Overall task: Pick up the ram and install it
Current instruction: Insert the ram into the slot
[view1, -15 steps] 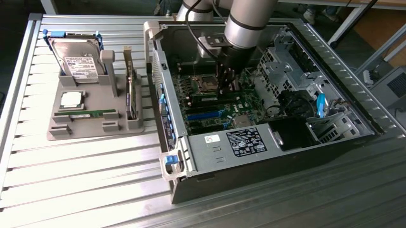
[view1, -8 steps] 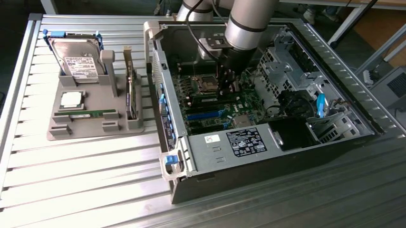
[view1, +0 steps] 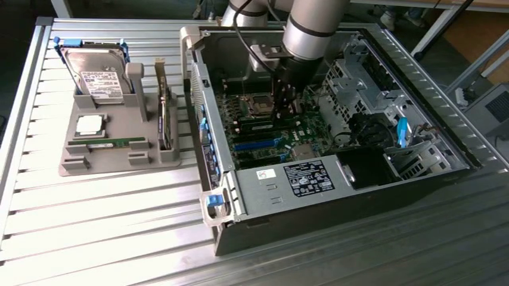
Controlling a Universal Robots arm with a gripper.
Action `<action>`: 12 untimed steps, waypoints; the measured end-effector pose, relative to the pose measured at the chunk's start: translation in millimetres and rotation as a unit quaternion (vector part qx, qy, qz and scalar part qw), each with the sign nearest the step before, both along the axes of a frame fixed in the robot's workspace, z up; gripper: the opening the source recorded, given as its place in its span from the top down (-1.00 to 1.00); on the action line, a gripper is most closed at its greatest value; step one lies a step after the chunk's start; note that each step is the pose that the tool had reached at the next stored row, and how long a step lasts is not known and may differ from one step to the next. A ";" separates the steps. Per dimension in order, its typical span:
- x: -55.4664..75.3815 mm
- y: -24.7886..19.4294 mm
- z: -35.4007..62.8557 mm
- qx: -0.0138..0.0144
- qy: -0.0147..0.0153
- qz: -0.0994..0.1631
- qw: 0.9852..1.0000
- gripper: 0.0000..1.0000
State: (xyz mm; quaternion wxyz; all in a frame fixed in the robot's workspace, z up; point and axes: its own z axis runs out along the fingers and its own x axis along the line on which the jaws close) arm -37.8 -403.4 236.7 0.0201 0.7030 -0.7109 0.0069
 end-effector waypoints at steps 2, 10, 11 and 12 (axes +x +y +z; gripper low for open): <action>0.0 0.2 5.2 0.000 0.000 0.000 1.000 0.63; 0.7 5.3 6.9 -0.005 0.000 0.000 1.000 0.81; 0.7 5.2 7.0 -0.007 0.000 0.000 1.000 0.81; 0.7 5.3 6.9 -0.007 0.000 0.000 1.000 0.81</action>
